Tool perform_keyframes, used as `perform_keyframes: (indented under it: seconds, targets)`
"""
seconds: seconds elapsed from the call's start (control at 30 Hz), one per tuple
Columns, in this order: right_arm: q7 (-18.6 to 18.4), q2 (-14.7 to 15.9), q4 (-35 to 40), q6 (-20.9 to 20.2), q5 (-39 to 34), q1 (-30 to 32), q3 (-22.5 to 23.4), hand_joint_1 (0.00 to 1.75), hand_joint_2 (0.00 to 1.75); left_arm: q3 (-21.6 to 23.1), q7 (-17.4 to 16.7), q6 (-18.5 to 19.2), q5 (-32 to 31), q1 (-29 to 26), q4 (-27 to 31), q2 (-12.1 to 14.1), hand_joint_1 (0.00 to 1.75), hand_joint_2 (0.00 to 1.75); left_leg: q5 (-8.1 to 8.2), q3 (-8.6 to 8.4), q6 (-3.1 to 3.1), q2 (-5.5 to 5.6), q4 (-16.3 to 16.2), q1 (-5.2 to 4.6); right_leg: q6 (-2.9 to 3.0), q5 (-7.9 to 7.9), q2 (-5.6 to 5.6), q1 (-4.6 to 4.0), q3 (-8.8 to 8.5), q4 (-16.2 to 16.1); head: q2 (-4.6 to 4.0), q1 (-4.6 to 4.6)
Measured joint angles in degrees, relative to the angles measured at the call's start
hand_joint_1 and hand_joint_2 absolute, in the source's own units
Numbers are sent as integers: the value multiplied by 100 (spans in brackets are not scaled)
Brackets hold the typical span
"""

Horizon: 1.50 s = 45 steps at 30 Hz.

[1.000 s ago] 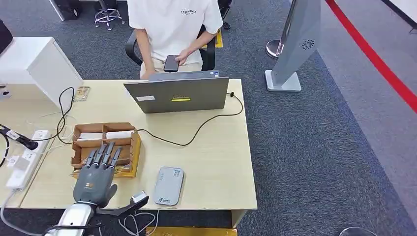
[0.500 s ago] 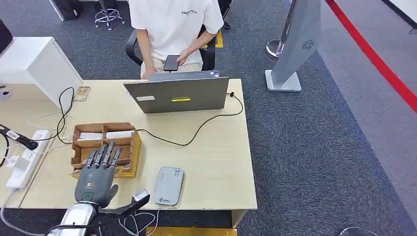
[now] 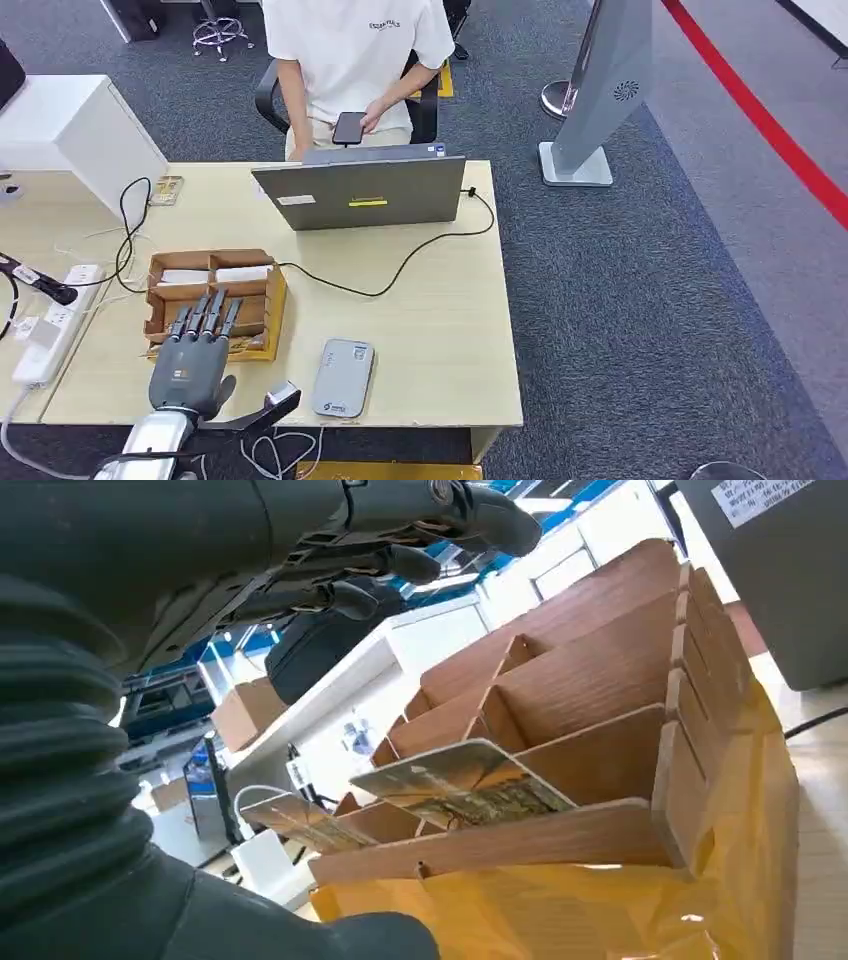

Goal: Pass the card to the sensor for recognition and then transmit it.

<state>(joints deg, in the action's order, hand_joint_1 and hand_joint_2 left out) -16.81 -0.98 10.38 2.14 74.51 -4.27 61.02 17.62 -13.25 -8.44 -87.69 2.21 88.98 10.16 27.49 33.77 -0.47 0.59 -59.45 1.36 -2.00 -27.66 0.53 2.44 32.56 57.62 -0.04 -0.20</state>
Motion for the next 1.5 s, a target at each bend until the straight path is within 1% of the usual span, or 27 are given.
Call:
perform_keyframes:
  seconds: [0.5, 0.53, 0.77, 1.1, 1.23, 1.33, 1.5]
  targets:
    - [-4, 2, 0, -15, 9, 0, 0, 0, 175, -11, 15, 116, 2, 1, -24, -44, 0, 175, 0, 0, 0, 0, 0, 0, 0, 0, 0, 0, 0, 0, 0, 0]
    - [-4, 0, 0, -15, 9, 0, 0, 0, 175, -13, 15, 125, 2, 0, -24, -46, 175, 175, 0, 0, 0, 0, 0, 0, 0, 0, 0, 0, 0, 0, 0, 0]
    - [-17, 2, 0, -15, 46, 0, 0, 0, 175, -13, 68, 317, 24, 1, -26, -44, 175, 175, 0, 0, 0, 0, 0, 0, 0, 0, 0, 0, 0, 0, 0, 0]
    - [-15, 2, 0, -15, 59, 3, 0, 0, 175, -24, 111, 367, 74, 33, -28, -42, 175, 175, 0, 0, 0, 0, 0, 0, 0, 0, 0, 0, -1, 0, 0, 0]
    - [-4, 4, 0, -15, 63, 2, 0, 0, 175, -26, 155, 297, 109, 37, -28, -42, 175, 175, 0, -1, 0, -1, 0, 0, 0, 0, 0, 0, -1, 0, 0, 0]
    - [-4, 7, 0, -15, 68, 3, 0, 0, 175, -33, 201, 116, 140, 35, -28, -44, 175, 175, 0, 0, 0, 0, 0, 0, 0, 0, 0, 0, -1, 0, 0, 0]
    - [-7, 17, 0, -15, 70, 3, 0, 0, 175, -74, 203, 81, 127, 34, -24, -48, 175, 175, 0, -1, 0, 0, 0, 0, 0, 0, 0, 0, -1, 0, 0, 0]
